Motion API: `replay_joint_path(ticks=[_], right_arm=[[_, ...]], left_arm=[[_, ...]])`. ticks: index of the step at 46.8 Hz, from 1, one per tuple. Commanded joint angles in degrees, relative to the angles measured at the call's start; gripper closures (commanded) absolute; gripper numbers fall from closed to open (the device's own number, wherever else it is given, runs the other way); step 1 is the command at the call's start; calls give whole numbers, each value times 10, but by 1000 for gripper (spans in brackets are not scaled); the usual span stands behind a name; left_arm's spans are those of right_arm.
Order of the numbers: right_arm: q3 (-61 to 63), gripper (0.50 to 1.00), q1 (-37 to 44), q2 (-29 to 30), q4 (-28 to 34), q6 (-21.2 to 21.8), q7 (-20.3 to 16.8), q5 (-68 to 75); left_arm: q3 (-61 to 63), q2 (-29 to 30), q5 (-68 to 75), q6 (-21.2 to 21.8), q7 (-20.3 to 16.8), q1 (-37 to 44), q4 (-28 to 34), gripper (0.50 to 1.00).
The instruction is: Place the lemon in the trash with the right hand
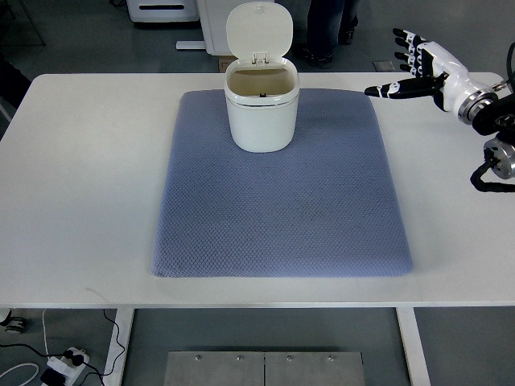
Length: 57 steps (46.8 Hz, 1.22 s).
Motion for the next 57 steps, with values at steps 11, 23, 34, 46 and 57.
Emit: replay_joint_path(ticks=[11, 23, 34, 46, 57], right_arm=[[128, 500, -87, 31, -118, 4, -34, 62], [162, 500, -91, 116, -223, 10, -58, 95], [204, 500, -94, 156, -259, 20, -59, 108], [263, 500, -124, 156, -263, 19, -76, 108], [270, 500, -128, 156, -262, 20, -81, 108]], left_arm=[[0, 0, 0, 0, 0, 0, 0, 500], [0, 0, 0, 0, 0, 0, 0, 500], [0, 0, -1, 0, 0, 0, 0, 500], [0, 0, 0, 0, 0, 0, 0, 500], [0, 0, -1, 0, 0, 0, 0, 500]])
